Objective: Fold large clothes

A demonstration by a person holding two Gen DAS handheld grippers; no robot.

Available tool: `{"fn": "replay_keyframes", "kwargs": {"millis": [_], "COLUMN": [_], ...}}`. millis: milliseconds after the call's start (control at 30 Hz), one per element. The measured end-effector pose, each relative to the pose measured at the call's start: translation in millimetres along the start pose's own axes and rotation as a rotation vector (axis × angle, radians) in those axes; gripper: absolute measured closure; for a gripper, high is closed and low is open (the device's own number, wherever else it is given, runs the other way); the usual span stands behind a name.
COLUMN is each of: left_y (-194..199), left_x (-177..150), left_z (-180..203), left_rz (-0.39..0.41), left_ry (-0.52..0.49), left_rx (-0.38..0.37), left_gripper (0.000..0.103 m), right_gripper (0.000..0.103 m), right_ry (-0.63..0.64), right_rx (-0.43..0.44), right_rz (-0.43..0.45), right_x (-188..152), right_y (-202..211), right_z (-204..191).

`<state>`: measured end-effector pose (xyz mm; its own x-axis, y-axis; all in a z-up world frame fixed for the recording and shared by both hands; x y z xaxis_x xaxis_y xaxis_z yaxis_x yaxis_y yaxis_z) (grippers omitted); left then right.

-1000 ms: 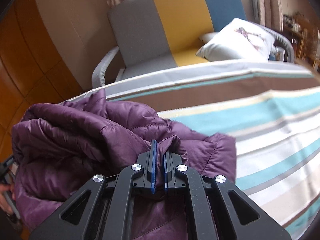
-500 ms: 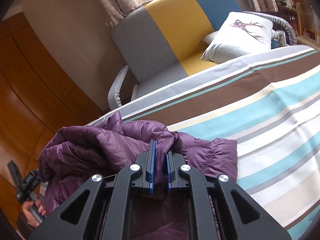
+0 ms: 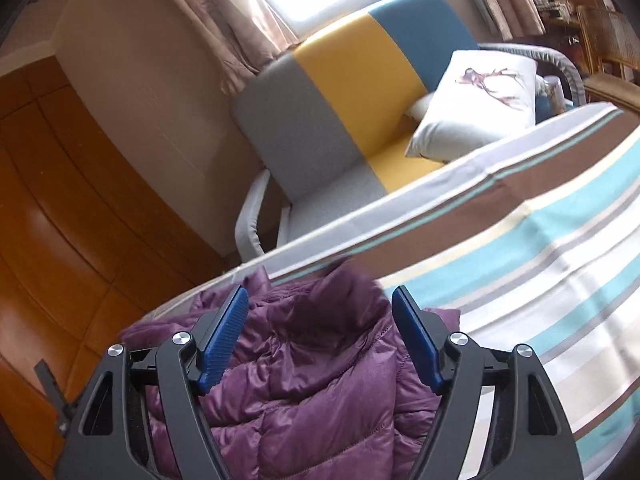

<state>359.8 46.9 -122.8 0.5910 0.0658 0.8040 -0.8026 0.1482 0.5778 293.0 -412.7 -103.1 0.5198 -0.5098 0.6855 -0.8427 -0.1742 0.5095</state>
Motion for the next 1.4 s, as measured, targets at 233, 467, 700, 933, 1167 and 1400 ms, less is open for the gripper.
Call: {"fn": "replay_keyframes", "kwargs": {"millis": [233,467,700,933,1167,1400], "left_y": [-1.6,13.0,-9.6,-23.3,7.7,69.6], "left_x": [-24.3,-35.1,-59.1,-79.1,-88.9,-121.4], "left_z": [13.7,25.5,-15.9,-9.2,9.9,14.0], "left_rz": [-0.076,-0.071,-0.229,-0.335,-0.372,-0.389], "left_ry": [-0.024,-0.101,-0.019,0.054,-0.048,-0.09], "left_rx": [-0.009,0.055,0.058,-0.092,-0.155,-0.205], "left_gripper": [0.023,0.023,0.02,0.047,0.083,0.083], "right_gripper": [0.029,0.029,0.025,0.054,0.083,0.084], "right_ry": [0.134,0.213,0.151,0.036,0.031,0.027], "right_rx": [-0.088,-0.199,-0.295,-0.151,-0.111,-0.072], "right_rz": [-0.11,-0.119,-0.224,-0.303,-0.326,-0.361], "right_x": [-27.1,-65.6,-79.0,-96.3,-98.7,-126.3], "right_y": [5.0,14.3,3.7,-18.6,4.6,54.7], "right_z": [-17.0,-26.5,28.7,41.8,29.8,34.9]}}
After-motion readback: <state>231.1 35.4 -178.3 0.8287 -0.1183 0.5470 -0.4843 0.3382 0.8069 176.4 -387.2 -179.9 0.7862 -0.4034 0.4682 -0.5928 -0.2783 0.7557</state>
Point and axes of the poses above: each gripper's, at about its wrist camera, not at the fingertips, and y roughly against the way its jaws point, z to its right, x to its top, the point moved 6 cm from there along -y, roughly the way its jaws point, and after that the axes turned 3 degrees about y, right-handed, at the moved point
